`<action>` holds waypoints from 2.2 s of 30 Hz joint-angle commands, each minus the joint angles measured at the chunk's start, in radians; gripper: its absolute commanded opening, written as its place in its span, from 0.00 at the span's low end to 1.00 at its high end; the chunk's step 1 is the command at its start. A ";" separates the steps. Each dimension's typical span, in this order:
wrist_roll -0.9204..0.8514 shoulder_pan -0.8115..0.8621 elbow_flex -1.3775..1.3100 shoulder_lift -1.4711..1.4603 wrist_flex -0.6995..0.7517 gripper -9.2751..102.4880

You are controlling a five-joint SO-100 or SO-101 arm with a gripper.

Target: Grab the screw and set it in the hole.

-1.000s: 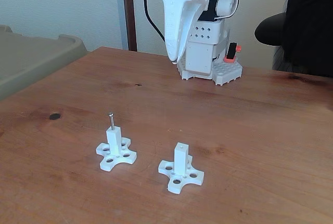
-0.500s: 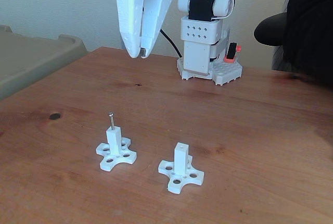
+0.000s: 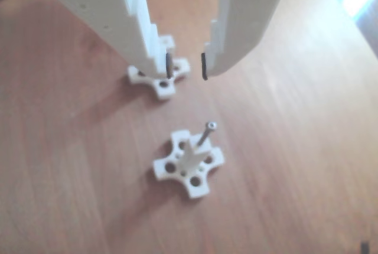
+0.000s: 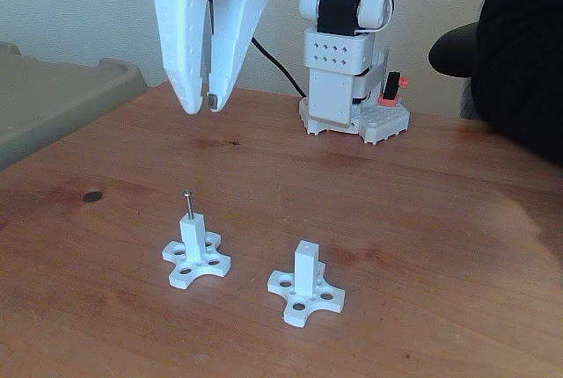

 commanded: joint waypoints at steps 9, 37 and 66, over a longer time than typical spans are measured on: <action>-0.025 0.026 -0.193 -0.149 -0.035 0.15; 0.006 -0.005 -0.325 -0.311 0.060 0.16; 0.031 0.009 -0.373 -0.405 0.086 0.18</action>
